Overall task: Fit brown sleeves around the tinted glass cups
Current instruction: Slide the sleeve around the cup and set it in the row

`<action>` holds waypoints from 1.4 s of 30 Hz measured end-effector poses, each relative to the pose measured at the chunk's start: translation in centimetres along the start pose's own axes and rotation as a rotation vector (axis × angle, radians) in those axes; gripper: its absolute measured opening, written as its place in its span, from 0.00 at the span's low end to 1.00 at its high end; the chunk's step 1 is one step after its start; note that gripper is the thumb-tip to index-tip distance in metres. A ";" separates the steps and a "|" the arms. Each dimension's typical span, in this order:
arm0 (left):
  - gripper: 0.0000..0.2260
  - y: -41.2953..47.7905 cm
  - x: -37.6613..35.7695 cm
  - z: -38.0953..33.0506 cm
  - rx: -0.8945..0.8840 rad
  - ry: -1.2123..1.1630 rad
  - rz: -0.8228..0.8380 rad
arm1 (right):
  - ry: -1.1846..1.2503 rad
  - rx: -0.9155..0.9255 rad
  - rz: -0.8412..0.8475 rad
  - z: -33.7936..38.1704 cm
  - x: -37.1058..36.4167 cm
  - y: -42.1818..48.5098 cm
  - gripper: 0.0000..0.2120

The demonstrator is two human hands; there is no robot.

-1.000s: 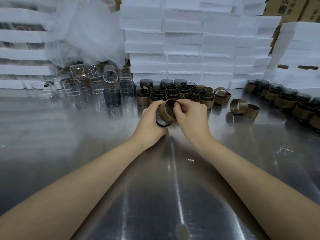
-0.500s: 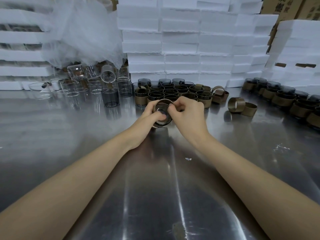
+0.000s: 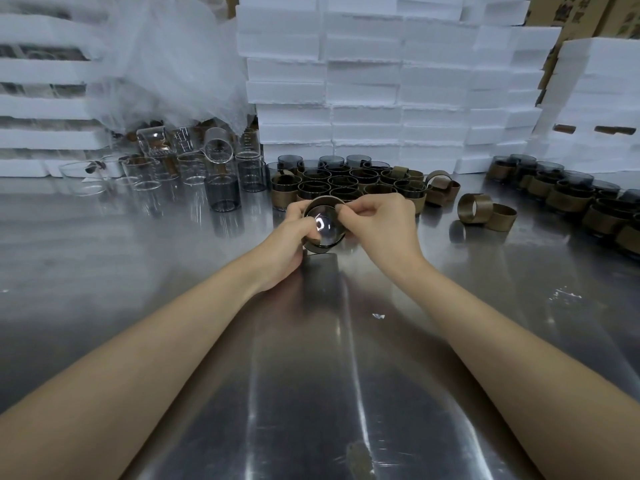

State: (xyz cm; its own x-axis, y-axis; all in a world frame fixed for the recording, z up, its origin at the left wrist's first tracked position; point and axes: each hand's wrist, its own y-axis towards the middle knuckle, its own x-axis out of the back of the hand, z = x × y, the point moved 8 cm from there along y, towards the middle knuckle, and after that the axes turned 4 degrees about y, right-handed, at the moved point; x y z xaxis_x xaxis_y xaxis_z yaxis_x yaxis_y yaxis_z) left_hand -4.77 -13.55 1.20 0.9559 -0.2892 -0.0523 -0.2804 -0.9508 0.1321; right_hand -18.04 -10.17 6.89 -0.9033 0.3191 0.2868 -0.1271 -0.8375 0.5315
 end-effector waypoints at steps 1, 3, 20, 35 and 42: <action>0.31 0.0 0.0 0.0 -0.002 -0.006 -0.003 | 0.003 0.005 0.006 -0.1 0.0 0.1 0.07; 0.29 0.1 0.0 0.0 0.001 -0.011 -0.010 | 0.000 0.014 0.017 -0.1 0.0 0.2 0.08; 0.26 -0.6 0.2 -0.4 -0.036 -0.160 0.040 | 0.258 -0.356 0.218 -4.7 -2.1 0.2 0.13; 0.23 -0.4 -0.1 -0.1 0.113 -0.252 0.074 | 0.934 -0.564 0.452 -4.5 -4.4 -1.0 0.21; 0.27 -0.9 -0.4 -0.4 0.181 -0.451 0.070 | 1.168 -0.685 0.323 -4.5 -5.0 -1.0 0.17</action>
State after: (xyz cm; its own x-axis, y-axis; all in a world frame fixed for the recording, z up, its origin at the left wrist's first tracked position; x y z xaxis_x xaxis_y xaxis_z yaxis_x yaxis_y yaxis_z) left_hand -4.91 -12.52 1.49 0.8119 -0.3349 -0.4783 -0.3920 -0.9197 -0.0214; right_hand -15.27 -12.93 1.35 -0.7028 -0.1947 -0.6842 0.2841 -0.9586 -0.0191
